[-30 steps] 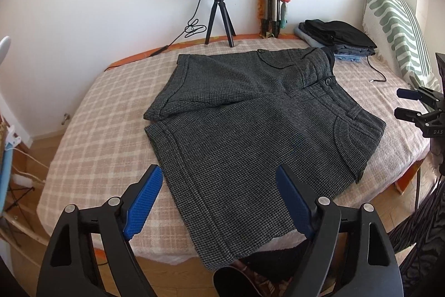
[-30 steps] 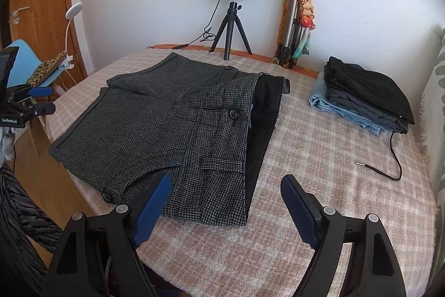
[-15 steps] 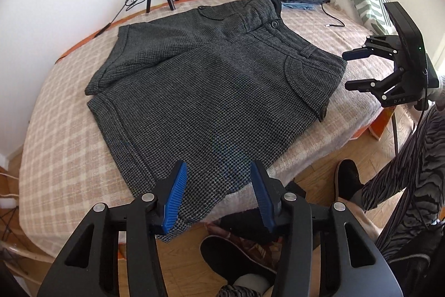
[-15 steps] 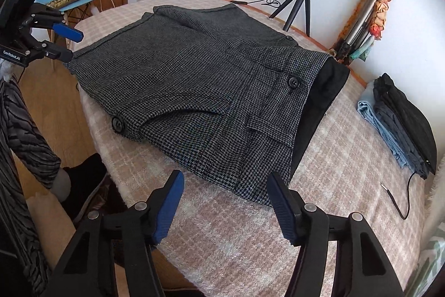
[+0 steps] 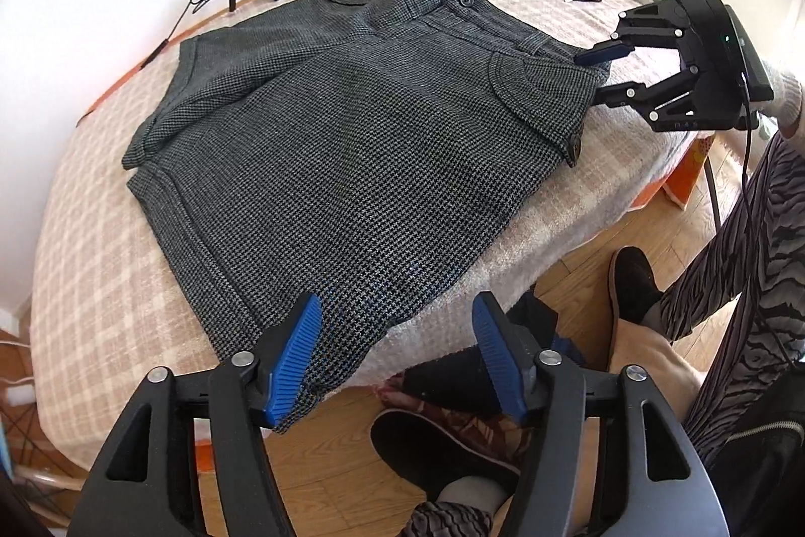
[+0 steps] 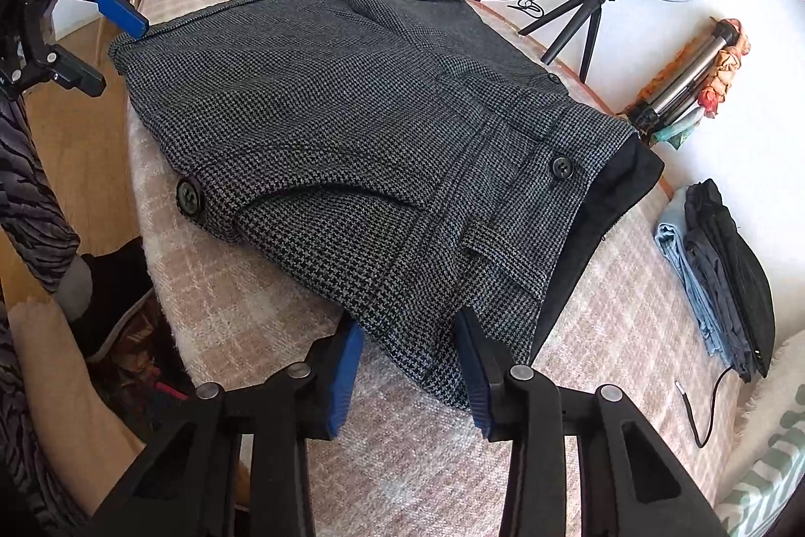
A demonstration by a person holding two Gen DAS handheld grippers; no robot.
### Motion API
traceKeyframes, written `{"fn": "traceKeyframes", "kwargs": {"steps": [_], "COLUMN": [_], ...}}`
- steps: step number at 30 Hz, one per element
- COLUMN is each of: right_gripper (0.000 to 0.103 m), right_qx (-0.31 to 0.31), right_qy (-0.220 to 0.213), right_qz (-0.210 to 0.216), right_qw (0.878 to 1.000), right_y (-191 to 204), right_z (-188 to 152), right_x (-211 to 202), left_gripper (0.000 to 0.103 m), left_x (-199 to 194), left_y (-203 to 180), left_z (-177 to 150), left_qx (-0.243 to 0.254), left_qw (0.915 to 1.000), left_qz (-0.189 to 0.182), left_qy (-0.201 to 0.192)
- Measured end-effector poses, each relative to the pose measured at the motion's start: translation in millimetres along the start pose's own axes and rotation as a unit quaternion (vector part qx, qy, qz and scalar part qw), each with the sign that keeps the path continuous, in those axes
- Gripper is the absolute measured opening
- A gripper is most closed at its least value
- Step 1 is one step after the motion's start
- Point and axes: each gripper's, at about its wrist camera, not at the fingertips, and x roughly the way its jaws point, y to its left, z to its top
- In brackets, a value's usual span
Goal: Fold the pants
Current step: 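Grasp the hem of one shorts leg with the left tool while the right tool grasps the waistband end, then lift the held leg with both tools and fold it over the other leg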
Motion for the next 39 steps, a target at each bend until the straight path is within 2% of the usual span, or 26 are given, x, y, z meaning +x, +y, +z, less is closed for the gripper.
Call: {"fn": "traceKeyframes", "kwargs": {"steps": [3, 7, 18, 19, 20, 21, 23, 24, 29, 33, 37, 39], "right_gripper": [0.018, 0.009, 0.008, 0.008, 0.008, 0.008, 0.007, 0.007, 0.006, 0.006, 0.006, 0.006], "right_qx": [0.012, 0.023, 0.087, 0.088, 0.088, 0.089, 0.092, 0.091, 0.092, 0.104, 0.090, 0.071], "right_qy": [-0.011, -0.033, -0.097, -0.099, -0.101, -0.102, -0.104, -0.105, -0.121, -0.144, -0.143, -0.139], "right_qz": [0.005, 0.002, 0.004, 0.003, 0.001, 0.001, 0.002, 0.001, -0.004, 0.018, 0.039, 0.019], "right_qw": [1.000, 0.999, 0.991, 0.991, 0.991, 0.991, 0.990, 0.990, 0.988, 0.984, 0.985, 0.988], "right_y": [-4, -8, -31, -31, -32, -31, -30, -29, -18, -8, 6, 9], "right_z": [8, 19, 49, 51, 51, 52, 50, 49, 38, 35, 41, 44], "right_x": [-4, -12, -38, -40, -41, -41, -43, -44, -61, -83, -94, -93], "left_gripper": [0.064, 0.064, 0.063, 0.059, 0.046, 0.028, 0.011, 0.008, 0.004, 0.004, 0.004, 0.004], "left_x": [7, 14, 16, 15, 14, 12, 6, 3, -22, -48, -66, -68], "left_y": [-7, -8, 9, 14, 19, 25, 33, 35, 43, 59, 75, 78], "left_z": [-2, -4, 0, 1, 3, 4, 8, 9, 23, 31, 37, 38], "left_qx": [0.032, 0.049, 0.022, 0.011, -0.001, -0.012, -0.025, -0.023, -0.014, -0.015, -0.013, -0.014], "left_qw": [0.9992, 0.9980, 0.9975, 0.9977, 0.9983, 0.9987, 0.9984, 0.9979, 0.9936, 0.9888, 0.9855, 0.9861], "left_qz": [0.022, 0.039, 0.067, 0.066, 0.057, 0.048, 0.043, 0.048, 0.076, 0.092, 0.106, 0.099], "left_qy": [0.006, 0.010, -0.001, -0.004, -0.007, -0.011, -0.027, -0.036, -0.083, -0.116, -0.132, -0.133]}}
